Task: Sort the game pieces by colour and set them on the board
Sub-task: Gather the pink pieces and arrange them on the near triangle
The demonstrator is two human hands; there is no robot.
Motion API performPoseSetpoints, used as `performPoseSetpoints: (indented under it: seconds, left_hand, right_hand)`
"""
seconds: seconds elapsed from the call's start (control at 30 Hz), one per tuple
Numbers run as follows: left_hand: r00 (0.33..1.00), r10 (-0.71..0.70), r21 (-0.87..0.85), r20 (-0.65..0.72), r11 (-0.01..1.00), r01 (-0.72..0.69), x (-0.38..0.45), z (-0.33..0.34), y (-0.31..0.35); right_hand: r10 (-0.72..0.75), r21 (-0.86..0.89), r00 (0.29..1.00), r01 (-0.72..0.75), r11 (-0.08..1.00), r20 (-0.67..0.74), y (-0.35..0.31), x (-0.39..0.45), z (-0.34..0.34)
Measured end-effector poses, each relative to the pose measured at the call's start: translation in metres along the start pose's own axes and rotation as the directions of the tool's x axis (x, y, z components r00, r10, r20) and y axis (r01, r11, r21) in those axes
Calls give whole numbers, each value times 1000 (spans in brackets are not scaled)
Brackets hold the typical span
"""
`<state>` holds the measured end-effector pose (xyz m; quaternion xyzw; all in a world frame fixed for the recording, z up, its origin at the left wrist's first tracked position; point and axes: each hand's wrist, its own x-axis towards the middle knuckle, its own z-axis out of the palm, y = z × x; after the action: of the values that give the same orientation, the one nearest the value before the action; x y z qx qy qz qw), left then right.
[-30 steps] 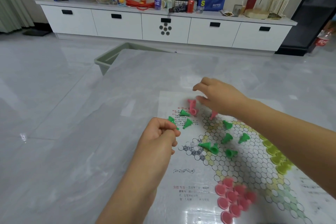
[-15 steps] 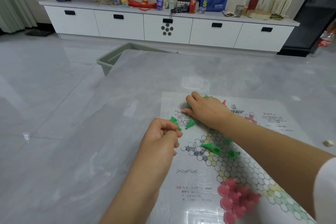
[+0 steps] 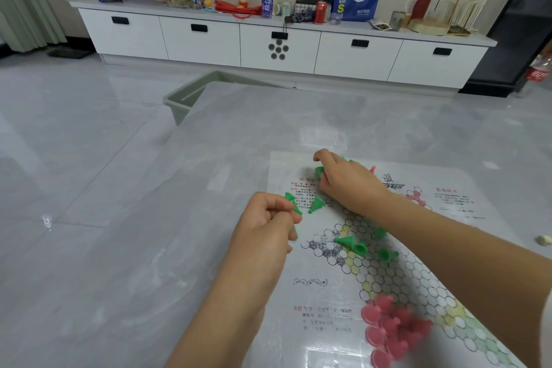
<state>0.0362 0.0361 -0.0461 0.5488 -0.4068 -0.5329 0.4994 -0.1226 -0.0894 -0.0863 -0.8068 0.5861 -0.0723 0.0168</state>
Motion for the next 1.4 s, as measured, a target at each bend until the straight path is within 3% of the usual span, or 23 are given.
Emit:
performPoseSetpoints:
  seconds: [0.1, 0.23, 0.33, 0.4, 0.5, 0.57, 0.63, 0.73, 0.83, 1.03, 1.2, 1.33, 1.4]
  left_hand:
    - [1000, 4, -5, 6, 1000, -4, 0, -1, 0]
    - [1000, -24, -60, 20, 998, 25, 1, -4, 2]
    - [985, -146, -318, 94, 933, 168, 3, -4, 6]
    - [948, -240, -516, 209, 796, 316, 5, -3, 7]
    - [869, -296, -657, 397, 569, 495, 4, -1, 7]
    - [824, -263, -656, 502, 505, 561, -1, 3, 6]
    - [774, -242, -631, 586, 462, 622, -4, 5, 4]
    - [760, -266, -621, 593, 450, 642, -7, 8, 2]
    - [790, -298, -630, 536, 482, 609, -8, 10, 3]
    - [780, -310, -632, 544, 460, 623, -11, 12, 2]
    - [774, -270, -623, 572, 472, 624, -11, 11, -1]
    - [733, -216, -600, 646, 451, 661, -11, 8, -3]
    - [722, -220, -575, 656, 474, 667, -12, 9, -4]
  right_hand:
    - [24, 131, 998, -16, 991, -65, 5, 1, 1]
    - [272, 512, 944, -142, 847, -187, 8, 6, -18]
    - [360, 756, 925, -146, 638, -126, -6, 6, -48]
    - [233, 817, 969, -68, 573, -83, -29, -5, -66]
    - [-105, 704, 986, 164, 692, -127, -70, -41, -78]
    - [-312, 521, 942, 328, 788, -122, -90, -64, -77]
    - [-393, 369, 917, 389, 844, -67, -99, -78, -75]
    - [-333, 429, 941, 327, 842, -64, -95, -87, -76]
    - [-219, 600, 973, 218, 769, -73, -84, -94, -81]
    - [-82, 752, 996, 68, 655, -18, -78, -109, -82]
    - [-21, 734, 995, 86, 674, -97, -76, -120, -93]
    - [-48, 492, 976, 149, 858, -213, -66, -139, -97]
    - [-85, 425, 969, 179, 887, -231, -64, -152, -90]
